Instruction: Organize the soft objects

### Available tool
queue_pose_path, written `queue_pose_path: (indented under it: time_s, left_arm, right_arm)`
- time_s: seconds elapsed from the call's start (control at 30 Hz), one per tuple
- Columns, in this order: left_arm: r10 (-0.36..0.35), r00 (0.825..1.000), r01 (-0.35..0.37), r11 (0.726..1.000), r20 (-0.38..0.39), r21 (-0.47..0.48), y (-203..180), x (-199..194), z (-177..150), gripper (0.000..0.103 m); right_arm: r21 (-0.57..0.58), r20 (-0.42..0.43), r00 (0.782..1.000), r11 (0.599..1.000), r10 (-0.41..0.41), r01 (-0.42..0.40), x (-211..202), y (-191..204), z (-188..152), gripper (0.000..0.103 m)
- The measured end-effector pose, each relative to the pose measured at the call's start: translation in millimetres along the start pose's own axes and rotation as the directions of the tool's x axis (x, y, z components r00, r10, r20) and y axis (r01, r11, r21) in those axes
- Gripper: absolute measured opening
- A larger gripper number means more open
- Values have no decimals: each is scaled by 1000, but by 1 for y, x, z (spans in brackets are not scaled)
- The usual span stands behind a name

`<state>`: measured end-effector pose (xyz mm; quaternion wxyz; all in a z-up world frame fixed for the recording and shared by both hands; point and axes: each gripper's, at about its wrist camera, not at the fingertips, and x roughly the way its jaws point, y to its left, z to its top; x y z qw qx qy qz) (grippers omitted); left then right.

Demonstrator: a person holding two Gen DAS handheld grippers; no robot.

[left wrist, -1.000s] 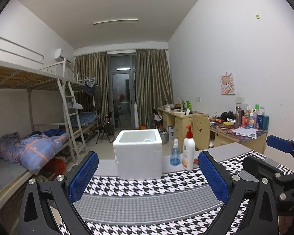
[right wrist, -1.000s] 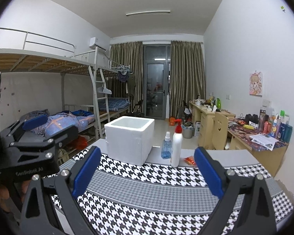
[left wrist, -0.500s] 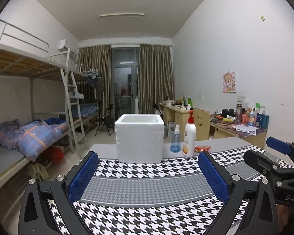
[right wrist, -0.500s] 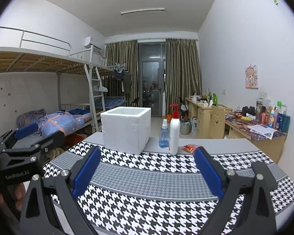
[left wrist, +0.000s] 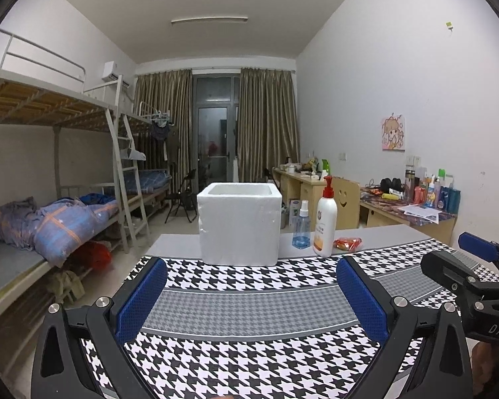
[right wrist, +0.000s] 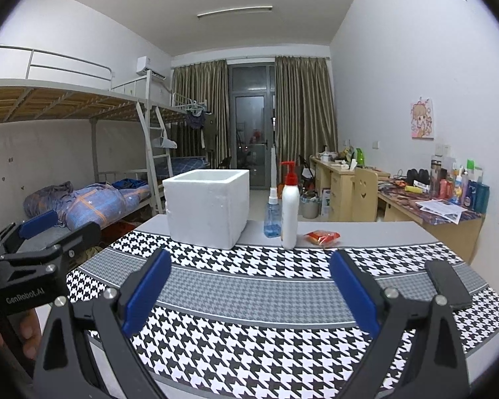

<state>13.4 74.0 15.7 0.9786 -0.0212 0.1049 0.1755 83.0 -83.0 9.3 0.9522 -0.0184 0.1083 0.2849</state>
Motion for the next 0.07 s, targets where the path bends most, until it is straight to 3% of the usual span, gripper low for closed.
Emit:
queue_pose_path:
  time_s: [0.07]
  left_arm:
    - [-9,1000,9,1000,6,5,0,-1,-1,102]
  right_arm:
    - [2,-4,1000,1000,3,-3,0,0,0,98]
